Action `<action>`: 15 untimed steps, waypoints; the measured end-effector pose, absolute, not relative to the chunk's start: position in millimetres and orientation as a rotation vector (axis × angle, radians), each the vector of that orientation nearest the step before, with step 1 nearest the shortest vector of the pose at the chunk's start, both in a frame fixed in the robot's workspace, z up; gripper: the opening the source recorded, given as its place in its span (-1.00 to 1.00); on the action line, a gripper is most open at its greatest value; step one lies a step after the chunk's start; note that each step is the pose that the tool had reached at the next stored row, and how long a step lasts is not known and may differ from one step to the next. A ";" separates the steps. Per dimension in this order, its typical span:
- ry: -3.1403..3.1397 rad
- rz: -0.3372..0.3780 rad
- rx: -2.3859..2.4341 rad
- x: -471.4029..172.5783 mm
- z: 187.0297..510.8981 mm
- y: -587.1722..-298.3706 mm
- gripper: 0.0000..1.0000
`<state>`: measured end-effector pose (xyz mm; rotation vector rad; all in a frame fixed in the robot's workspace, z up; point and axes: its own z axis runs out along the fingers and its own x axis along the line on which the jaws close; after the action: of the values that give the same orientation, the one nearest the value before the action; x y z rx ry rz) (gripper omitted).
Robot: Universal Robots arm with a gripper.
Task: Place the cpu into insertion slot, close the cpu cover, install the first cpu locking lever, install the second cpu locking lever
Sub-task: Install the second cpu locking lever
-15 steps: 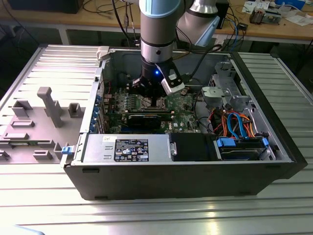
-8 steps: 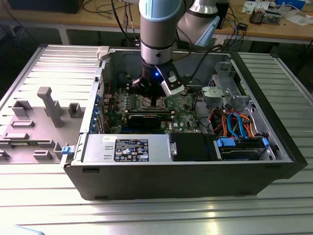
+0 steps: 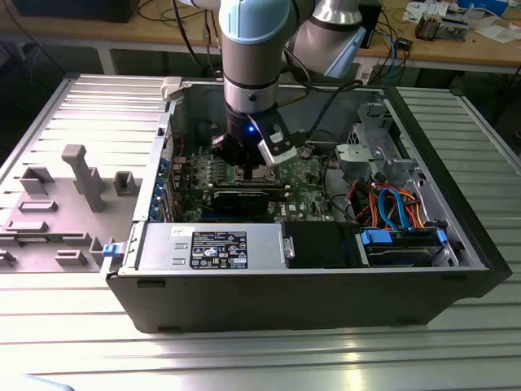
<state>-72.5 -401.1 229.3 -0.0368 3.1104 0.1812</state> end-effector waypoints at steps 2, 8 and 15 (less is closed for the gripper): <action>3.111 0.181 -0.037 -74.9 226.5 -402.2 -0.79; 3.110 0.197 -0.076 -80.1 220.4 -409.5 -0.79; 3.109 0.210 -0.083 -82.4 221.4 -409.8 -0.79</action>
<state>-82.4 -409.8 221.4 -0.0834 3.1094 0.2099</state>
